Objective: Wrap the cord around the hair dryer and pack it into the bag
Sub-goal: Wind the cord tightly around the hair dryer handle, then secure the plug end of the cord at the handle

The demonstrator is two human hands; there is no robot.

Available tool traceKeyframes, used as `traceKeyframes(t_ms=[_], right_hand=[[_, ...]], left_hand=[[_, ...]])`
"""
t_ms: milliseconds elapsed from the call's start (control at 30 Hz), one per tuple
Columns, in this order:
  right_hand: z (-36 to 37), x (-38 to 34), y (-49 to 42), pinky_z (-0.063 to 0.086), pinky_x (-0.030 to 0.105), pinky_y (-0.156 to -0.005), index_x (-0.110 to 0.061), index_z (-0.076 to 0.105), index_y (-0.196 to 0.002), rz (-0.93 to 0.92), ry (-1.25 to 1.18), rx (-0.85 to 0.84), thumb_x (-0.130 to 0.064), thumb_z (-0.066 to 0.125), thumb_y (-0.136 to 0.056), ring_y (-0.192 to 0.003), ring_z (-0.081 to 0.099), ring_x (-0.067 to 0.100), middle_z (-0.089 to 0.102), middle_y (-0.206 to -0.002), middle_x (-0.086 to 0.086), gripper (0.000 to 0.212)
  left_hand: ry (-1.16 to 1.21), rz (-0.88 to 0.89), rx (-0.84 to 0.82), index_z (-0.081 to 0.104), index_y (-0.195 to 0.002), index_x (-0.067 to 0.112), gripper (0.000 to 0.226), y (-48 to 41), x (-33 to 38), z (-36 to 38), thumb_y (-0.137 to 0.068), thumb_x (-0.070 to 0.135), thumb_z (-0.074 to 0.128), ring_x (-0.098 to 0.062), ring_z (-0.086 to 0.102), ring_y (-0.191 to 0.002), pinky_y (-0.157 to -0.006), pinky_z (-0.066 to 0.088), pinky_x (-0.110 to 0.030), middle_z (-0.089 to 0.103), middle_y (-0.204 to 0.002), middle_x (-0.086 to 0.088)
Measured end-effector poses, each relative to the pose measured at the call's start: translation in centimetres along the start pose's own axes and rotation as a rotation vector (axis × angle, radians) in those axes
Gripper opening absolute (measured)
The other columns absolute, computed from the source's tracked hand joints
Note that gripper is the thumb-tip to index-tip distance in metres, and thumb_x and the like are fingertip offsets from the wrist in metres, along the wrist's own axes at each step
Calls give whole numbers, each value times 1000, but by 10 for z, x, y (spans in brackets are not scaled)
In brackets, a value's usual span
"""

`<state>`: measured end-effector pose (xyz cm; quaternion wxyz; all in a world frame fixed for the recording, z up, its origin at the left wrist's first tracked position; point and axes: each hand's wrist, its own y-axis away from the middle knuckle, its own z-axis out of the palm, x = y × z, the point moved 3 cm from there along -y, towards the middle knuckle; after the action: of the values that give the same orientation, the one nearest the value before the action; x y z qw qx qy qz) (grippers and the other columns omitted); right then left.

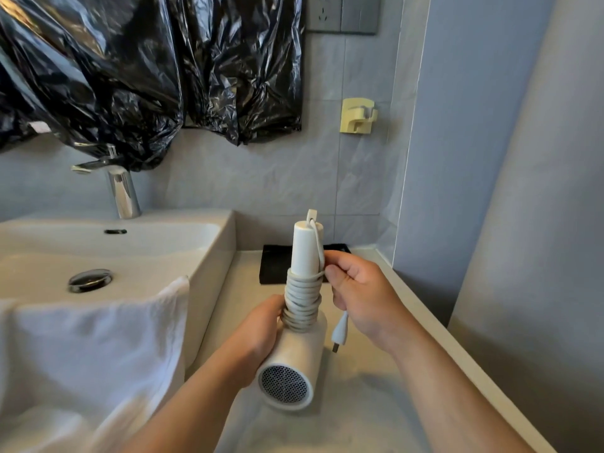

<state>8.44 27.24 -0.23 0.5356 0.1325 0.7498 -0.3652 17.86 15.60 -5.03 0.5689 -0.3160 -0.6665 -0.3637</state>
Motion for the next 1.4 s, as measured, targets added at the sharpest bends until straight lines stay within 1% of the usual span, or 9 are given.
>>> traceKeyframes(t_ms=[500, 633, 733, 867, 967, 1033, 1167, 1267, 1400], right_hand=[[4, 10, 5, 38, 23, -57, -33, 67, -109, -57, -10, 30, -9, 42, -100, -54, 39, 9, 52, -56, -16, 36], [0, 13, 6, 38, 25, -57, -30, 67, -111, -35, -16, 34, -10, 42, -100, -56, 40, 8, 54, -57, -16, 34], [2, 12, 7, 37, 25, -55, -26, 67, -110, -41, -48, 12, -9, 42, -100, -56, 40, 7, 56, -58, -17, 32], [-7, 12, 7, 44, 26, -57, -30, 68, -97, -47, 132, 58, -21, 54, -96, -57, 47, 9, 58, -58, -15, 16], [-16, 17, 7, 53, 32, -73, -28, 68, -84, 67, 463, -75, -31, 66, -86, -69, 61, 8, 68, -73, -10, 5], [-19, 24, 8, 53, 38, -83, -26, 65, -81, 194, 563, -161, -31, 62, -88, -78, 66, 12, 72, -79, -4, 10], [-22, 19, 8, 55, 52, -79, -30, 58, -77, 118, 366, -87, -27, 48, -95, -72, 66, 19, 67, -68, -5, 21], [-17, 9, 8, 45, 46, -63, -23, 63, -77, -3, 72, -26, -15, 49, -71, -59, 50, 20, 54, -69, 0, 17], [-7, -2, 13, 42, 35, -54, -12, 66, -78, -131, -130, 139, -43, 44, -83, -51, 44, 17, 55, -57, -5, 38]], left_hand=[[-100, -13, 59, 72, -101, 10, 39, 7, -3, 2, -98, 27, 37, -29, 69, -81, -88, 55, -44, 74, -89, -13], [-132, 447, 114, 67, -120, 19, 47, 8, 14, -2, -88, 39, 39, -18, 62, -112, -95, 49, -32, 70, -118, -2], [-7, 685, 38, 61, -128, 16, 38, 15, 25, 0, -92, 23, 52, -14, 67, -105, -87, 53, -27, 72, -114, -4], [-55, 756, 75, 68, -115, 20, 29, 12, 23, 0, -87, 27, 64, -31, 69, -95, -82, 57, -48, 73, -100, -8], [-65, 779, 108, 66, -111, 17, 24, 11, 22, -6, -88, 24, 60, -24, 68, -88, -78, 56, -41, 70, -96, -10], [-48, 771, 90, 65, -112, 16, 28, 10, 21, -5, -88, 30, 59, -34, 66, -92, -81, 55, -48, 69, -98, -12], [-38, 737, 63, 60, -106, 18, 35, 8, 19, 0, -83, 44, 51, -39, 60, -91, -78, 50, -52, 61, -95, -14], [-29, 735, 44, 58, -102, 19, 36, 6, 19, 8, -81, 45, 43, -19, 56, -87, -73, 44, -35, 57, -96, -3], [-44, 782, 0, 59, -112, 17, 43, 7, 20, 20, -84, 42, 38, -17, 57, -100, -83, 48, -30, 59, -111, -5]])
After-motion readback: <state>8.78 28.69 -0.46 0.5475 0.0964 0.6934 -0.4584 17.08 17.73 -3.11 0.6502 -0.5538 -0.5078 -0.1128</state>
